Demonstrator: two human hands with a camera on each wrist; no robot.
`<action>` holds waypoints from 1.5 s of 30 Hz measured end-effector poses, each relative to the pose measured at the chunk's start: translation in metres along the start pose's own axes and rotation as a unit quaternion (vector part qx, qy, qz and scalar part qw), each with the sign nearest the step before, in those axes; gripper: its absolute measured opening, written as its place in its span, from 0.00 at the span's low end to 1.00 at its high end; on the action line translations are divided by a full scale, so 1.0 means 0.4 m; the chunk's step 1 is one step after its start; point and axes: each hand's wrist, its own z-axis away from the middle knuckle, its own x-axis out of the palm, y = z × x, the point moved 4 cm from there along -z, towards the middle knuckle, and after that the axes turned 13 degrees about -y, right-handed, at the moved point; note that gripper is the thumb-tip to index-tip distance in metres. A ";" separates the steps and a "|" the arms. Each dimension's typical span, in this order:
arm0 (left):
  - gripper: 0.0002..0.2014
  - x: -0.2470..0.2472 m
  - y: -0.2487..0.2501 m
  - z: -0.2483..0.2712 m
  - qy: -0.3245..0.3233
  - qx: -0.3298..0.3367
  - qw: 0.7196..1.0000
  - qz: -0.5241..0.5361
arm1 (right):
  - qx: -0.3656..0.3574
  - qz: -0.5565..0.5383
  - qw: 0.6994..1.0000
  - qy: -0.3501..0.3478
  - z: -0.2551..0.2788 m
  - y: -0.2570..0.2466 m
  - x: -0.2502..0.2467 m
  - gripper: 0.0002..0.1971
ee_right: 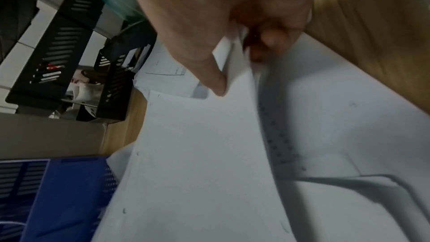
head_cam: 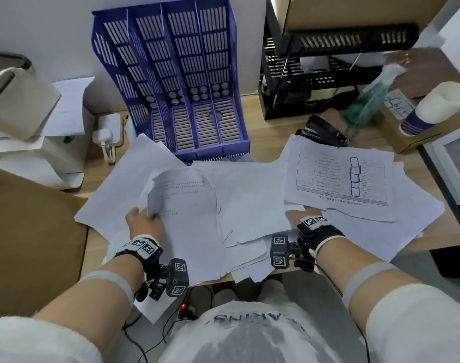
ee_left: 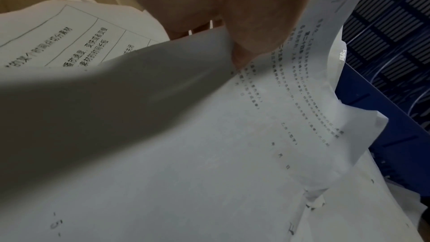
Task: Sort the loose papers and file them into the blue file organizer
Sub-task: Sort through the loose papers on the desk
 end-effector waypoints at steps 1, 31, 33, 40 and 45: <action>0.19 0.008 -0.007 -0.010 -0.006 0.008 1.000 -0.007 | -0.003 0.017 1.000 -0.003 -0.017 0.004 -0.001 0.02; 0.22 0.036 0.223 0.130 0.028 0.096 0.995 -0.005 | -0.133 -0.098 0.911 0.378 0.027 0.078 -0.292 0.12; 0.23 0.030 0.216 0.125 0.029 0.097 0.995 0.016 | -0.256 -0.059 0.901 0.346 0.056 0.017 -0.252 0.13; 0.09 -0.003 0.173 0.109 0.057 0.089 0.994 0.012 | -0.291 0.123 0.943 0.101 -0.020 -0.065 -0.016 0.16; 0.09 -0.044 0.127 0.104 0.086 0.097 0.991 -0.015 | -0.192 0.172 0.964 -0.059 -0.059 -0.050 0.064 0.26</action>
